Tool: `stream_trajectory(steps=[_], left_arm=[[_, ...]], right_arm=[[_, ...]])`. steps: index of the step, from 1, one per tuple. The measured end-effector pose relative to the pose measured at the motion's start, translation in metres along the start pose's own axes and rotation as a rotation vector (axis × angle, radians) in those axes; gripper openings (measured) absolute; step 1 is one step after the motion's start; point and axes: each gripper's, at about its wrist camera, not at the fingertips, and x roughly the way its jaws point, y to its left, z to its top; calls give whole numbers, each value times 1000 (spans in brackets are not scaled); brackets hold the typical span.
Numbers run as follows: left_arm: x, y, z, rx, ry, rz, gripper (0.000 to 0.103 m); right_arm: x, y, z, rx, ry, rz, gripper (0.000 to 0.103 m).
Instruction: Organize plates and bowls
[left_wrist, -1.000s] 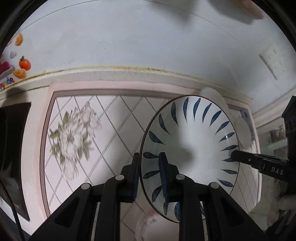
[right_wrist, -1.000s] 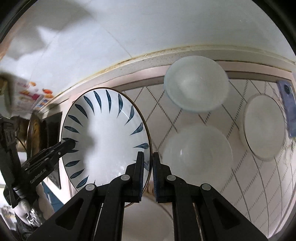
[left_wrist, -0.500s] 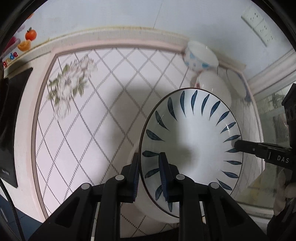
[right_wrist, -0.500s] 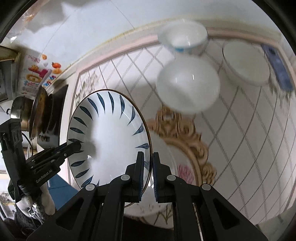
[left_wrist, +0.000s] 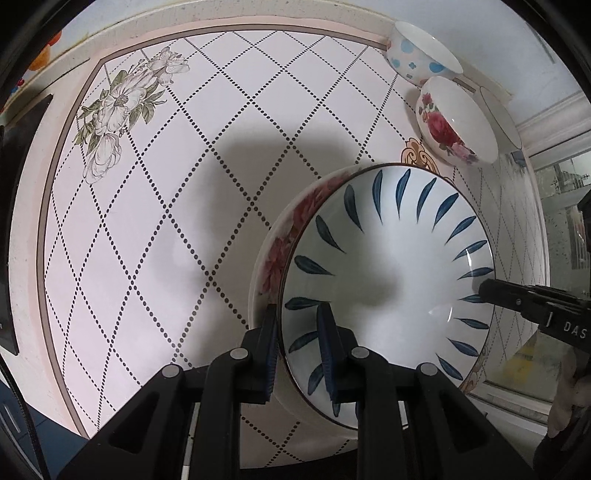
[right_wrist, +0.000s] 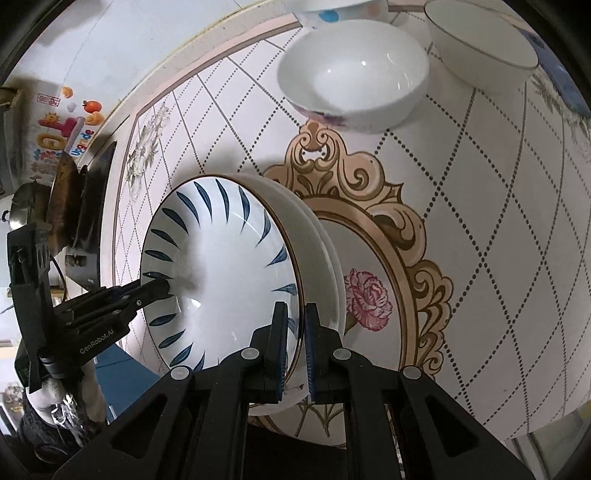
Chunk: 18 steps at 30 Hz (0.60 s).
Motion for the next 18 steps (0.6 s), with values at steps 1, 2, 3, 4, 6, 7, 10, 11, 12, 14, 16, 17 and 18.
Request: stream_trajectory(steps=[1,2,3,4,6,7,10,11,12,14,16,17,18], left_arm=[[0,-1,0,4,-2,4,18],[1,-2,-1,7,-2,6,18],[1,-3,-1,6,-2,6,18],[2,-5,-2,6,-1,7,18],[4,-8,-2,8,1,11,18],[4,-8,-2,9,1,13,18],[7,-14,0,9,1,22,18],[8,-14,1,5,2,21,18],[12,-14,4,2,5,21,18],[14,-13,7,-10,10,20,18],[13,-10,9,-25,15,18,18],[13,-10,10,-31,16,17,18],[14,-10,10,-40,16,17,18]], right_arm=[[2,-1,0,4,3,1,10],[3,-2,0,7,7,3,10],[5,-3,0,10,10,3,10],[6,-3,0,13,12,3,10],[7,-5,-1,16,14,5,10],[8,-6,0,18,15,7,10],[9,-10,-1,32,11,20,10],[9,-10,-1,35,9,23,10],[9,-12,-1,40,6,28,10],[8,-14,-1,48,3,36,10],[9,-14,0,59,2,46,11],[8,-16,1,61,3,50,13],[8,-15,1,62,3,45,13]])
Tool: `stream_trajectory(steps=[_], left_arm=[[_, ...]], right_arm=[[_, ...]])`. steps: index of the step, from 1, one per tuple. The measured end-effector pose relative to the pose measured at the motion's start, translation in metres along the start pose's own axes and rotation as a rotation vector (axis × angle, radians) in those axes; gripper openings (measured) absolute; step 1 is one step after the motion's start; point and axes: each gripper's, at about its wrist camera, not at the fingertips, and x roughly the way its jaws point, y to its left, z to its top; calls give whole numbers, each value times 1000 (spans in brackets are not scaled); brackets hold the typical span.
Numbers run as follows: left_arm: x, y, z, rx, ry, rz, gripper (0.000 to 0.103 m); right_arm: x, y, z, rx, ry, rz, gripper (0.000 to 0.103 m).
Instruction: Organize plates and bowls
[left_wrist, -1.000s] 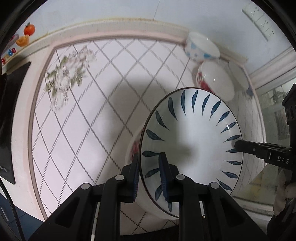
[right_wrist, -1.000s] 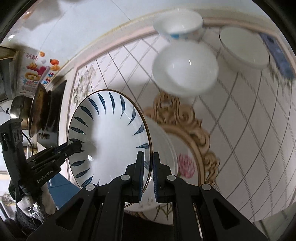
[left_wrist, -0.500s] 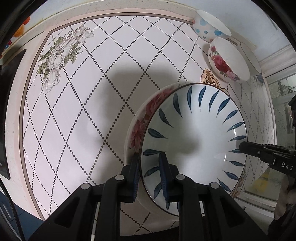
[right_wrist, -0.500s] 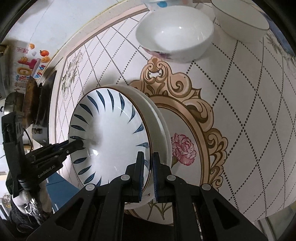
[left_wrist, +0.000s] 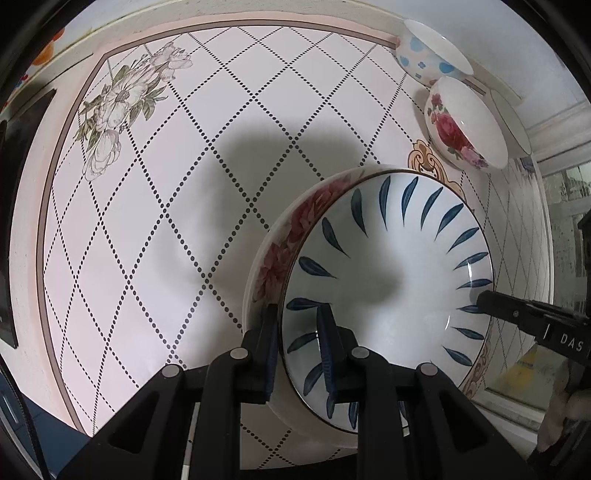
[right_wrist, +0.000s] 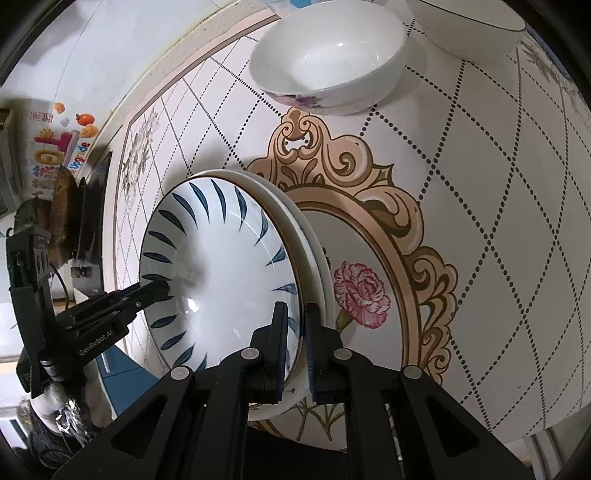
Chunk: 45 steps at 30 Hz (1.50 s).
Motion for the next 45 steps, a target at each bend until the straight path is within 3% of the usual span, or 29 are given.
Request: stream_trajectory(steps=[17,24,32,34,36,38,42,45], left_arm=[[1,14,0,-92,7,-23,18],[-3,13,-7,-109,19,-2,18],[-55,0,-28,-66,-68,11,19],[-78,-8,-39,-32,-113,38,19],[-102,-13,-52,-8,-152,63,19],[-118,-16,-63,5,-176,61,21],[-149,-21,-86,31,-229,71,24],[-168,-26,-101,51,-265,63,37]], right_arm=[[-2,-4,5,20,32,36,15],[-7,2,3,2,25,1,16],[-38,21,-11,-24,-52,-49,18],[-57,33,-21,-47,-93,-68,27],[-75,46,-34,-61,-127,-81,46],[-89,57,-46,-70,-154,-90,57],[-124,83,-79,-101,-222,-117,69],[-147,96,-106,-115,-263,-136,76]])
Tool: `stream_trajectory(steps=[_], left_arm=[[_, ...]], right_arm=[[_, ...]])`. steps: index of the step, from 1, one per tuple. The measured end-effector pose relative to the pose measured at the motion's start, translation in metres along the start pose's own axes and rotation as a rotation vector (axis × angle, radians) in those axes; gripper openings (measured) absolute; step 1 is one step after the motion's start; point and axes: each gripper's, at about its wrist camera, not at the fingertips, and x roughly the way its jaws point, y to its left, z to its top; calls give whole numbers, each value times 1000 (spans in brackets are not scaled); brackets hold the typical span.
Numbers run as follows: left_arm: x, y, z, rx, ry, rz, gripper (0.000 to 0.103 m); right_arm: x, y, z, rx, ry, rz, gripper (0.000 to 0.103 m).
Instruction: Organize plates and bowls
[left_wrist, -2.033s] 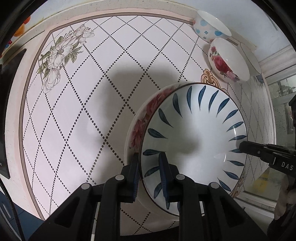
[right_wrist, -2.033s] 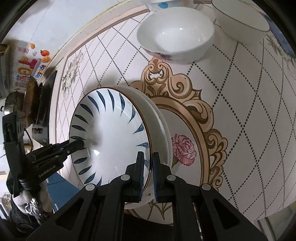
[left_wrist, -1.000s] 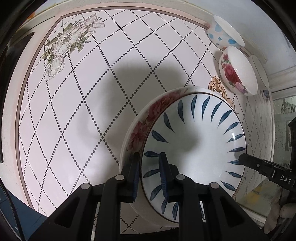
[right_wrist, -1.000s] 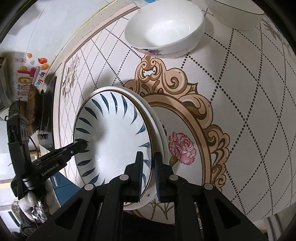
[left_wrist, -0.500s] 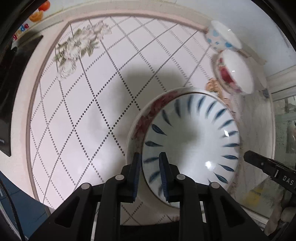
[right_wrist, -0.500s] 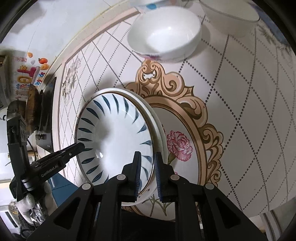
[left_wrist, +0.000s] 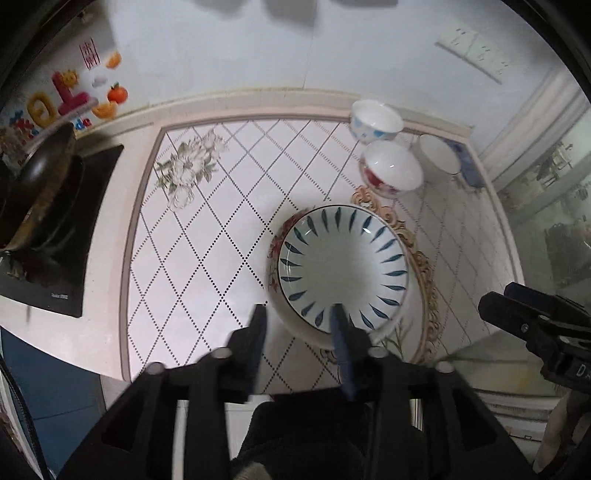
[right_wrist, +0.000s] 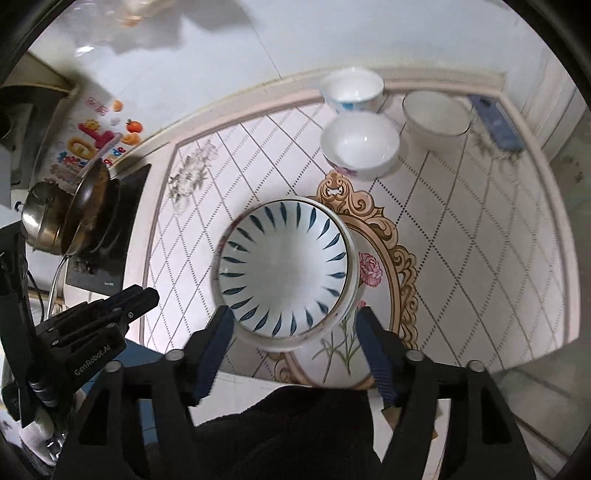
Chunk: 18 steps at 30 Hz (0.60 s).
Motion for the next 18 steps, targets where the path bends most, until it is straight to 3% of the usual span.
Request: stream_trajectory(steps=[2,4,6,7,18], left_arm=[[-15,0,-8,12,-20,-5,39],[-26,-2,-13,17,-31,-19,48],[-38,-2,-19,17,-53,-30,73],[-43,-3,-21,18,-63,-37,76],[-88,-12,-40,29,-144,-43,77]], right_arm=[[-19,7,-12,-3,-29,-10,80],[-37,13,-24,-6,-54,-17,85],[-53,18,-36,-7,-81,-23,90],[-60,20,-41,-8,-91,-29,91],[-104,28,-80,8,-152,-58,94]])
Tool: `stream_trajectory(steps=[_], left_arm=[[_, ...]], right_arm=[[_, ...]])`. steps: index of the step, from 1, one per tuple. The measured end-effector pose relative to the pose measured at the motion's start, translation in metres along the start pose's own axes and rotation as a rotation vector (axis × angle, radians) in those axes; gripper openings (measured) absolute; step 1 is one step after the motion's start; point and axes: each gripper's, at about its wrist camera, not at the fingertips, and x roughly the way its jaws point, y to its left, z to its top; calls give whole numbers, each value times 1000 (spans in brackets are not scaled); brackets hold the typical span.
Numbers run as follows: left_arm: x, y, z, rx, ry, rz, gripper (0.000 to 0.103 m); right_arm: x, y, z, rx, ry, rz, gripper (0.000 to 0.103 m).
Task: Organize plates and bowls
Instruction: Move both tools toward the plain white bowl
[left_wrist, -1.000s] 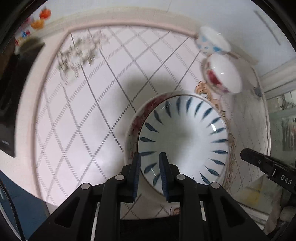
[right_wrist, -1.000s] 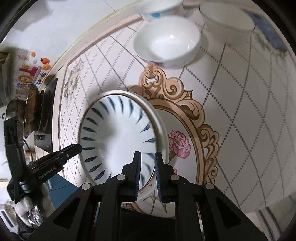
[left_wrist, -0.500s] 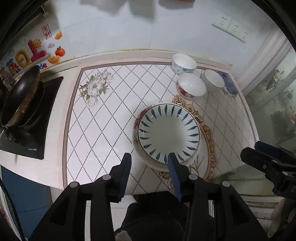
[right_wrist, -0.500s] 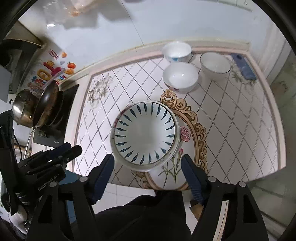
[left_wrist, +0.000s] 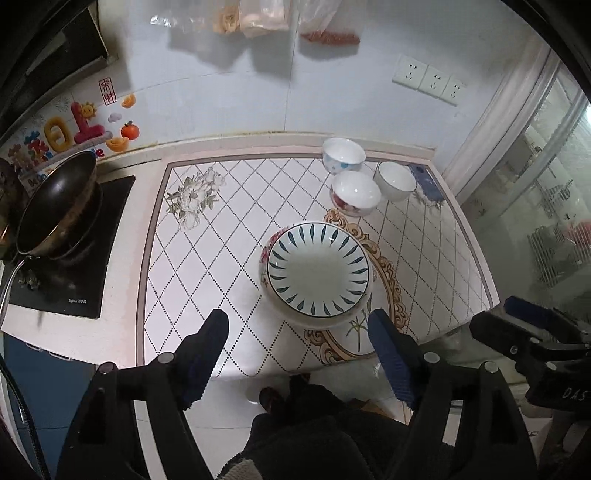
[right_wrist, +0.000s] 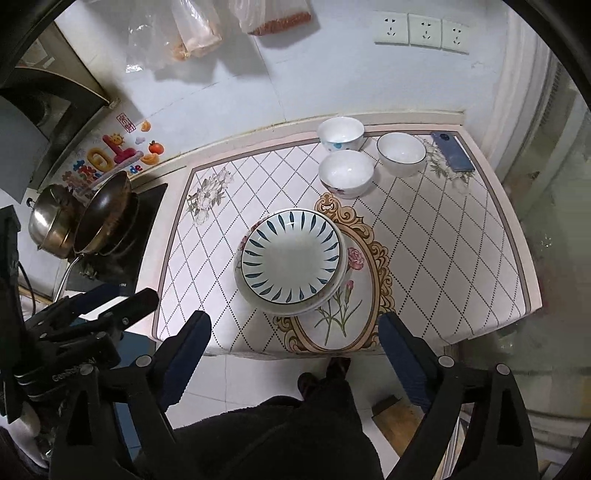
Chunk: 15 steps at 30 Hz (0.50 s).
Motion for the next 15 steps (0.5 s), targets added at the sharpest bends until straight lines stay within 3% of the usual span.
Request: stream_trajectory(steps=[8,15], left_arm=[[20,-11,19,-4,-13,36,77],[88,-22,83,-60,1,57,77]], right_arm=[[14,-21,17,22,16,71,95],[66,-74,84,91,12,166,95]])
